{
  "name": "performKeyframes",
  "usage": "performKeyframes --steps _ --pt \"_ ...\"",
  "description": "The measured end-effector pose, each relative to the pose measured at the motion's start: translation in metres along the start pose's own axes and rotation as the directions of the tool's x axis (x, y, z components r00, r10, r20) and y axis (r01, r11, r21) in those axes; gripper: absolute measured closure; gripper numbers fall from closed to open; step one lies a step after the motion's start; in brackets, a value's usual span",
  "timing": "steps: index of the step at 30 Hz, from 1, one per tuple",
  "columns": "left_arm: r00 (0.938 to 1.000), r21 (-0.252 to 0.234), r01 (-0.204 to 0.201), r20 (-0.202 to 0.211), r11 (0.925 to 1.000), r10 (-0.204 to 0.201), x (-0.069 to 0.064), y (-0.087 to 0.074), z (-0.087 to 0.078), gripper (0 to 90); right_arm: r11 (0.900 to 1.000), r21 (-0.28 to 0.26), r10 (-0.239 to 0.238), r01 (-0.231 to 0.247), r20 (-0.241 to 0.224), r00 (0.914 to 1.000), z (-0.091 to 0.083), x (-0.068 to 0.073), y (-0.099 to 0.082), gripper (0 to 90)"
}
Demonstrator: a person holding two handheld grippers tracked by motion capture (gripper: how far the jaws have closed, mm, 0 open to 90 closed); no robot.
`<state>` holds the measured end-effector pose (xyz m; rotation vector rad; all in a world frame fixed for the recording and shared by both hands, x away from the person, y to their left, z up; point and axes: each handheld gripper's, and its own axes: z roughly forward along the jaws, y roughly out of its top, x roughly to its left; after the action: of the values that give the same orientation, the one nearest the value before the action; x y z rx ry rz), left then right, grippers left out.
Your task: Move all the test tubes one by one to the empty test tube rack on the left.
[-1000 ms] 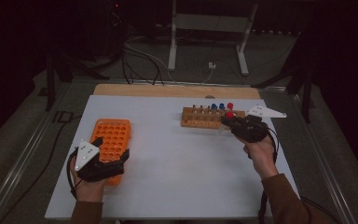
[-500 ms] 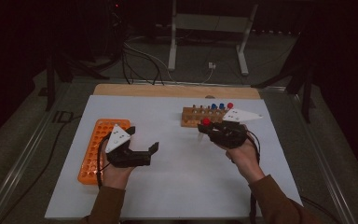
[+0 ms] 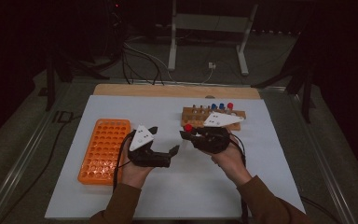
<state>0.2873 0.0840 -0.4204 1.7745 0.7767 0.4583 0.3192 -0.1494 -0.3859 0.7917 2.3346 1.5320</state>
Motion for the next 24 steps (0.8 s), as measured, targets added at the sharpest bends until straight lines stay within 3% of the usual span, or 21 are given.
performKeyframes --steps 5,10,12,17,21,24 --pt "0.9993 0.037 -0.031 0.021 0.9988 0.03 -0.009 0.0 0.011 7.9 1.0 0.003 -0.003 0.003 -0.029 0.9996 0.008 0.008 0.001 74.3" --pt "0.9992 0.044 -0.032 0.027 0.9985 0.031 -0.012 -0.001 0.015 17.0 1.0 0.005 -0.004 0.004 -0.05 0.9988 0.013 0.013 0.001 74.3" --pt "0.9993 0.046 -0.03 0.025 0.9985 0.029 -0.012 -0.001 0.015 25.6 1.0 0.006 -0.004 0.004 -0.054 0.9986 0.014 0.014 0.001 74.3" --pt "0.998 0.037 -0.02 0.061 0.9991 0.018 -0.011 -0.001 0.014 53.2 1.0 0.008 -0.001 0.001 -0.057 0.9983 0.015 0.014 0.001 74.3" --pt "0.9961 0.041 -0.022 0.086 0.9989 0.018 -0.01 -0.001 0.014 70.1 1.0 0.008 0.0 0.001 -0.06 0.9982 0.015 0.014 0.001 74.3" --pt "0.995 0.043 -0.031 0.096 0.9986 0.027 -0.011 -0.002 0.014 74.4 1.0 0.009 0.005 -0.004 -0.063 0.998 0.015 0.014 0.0 74.3"
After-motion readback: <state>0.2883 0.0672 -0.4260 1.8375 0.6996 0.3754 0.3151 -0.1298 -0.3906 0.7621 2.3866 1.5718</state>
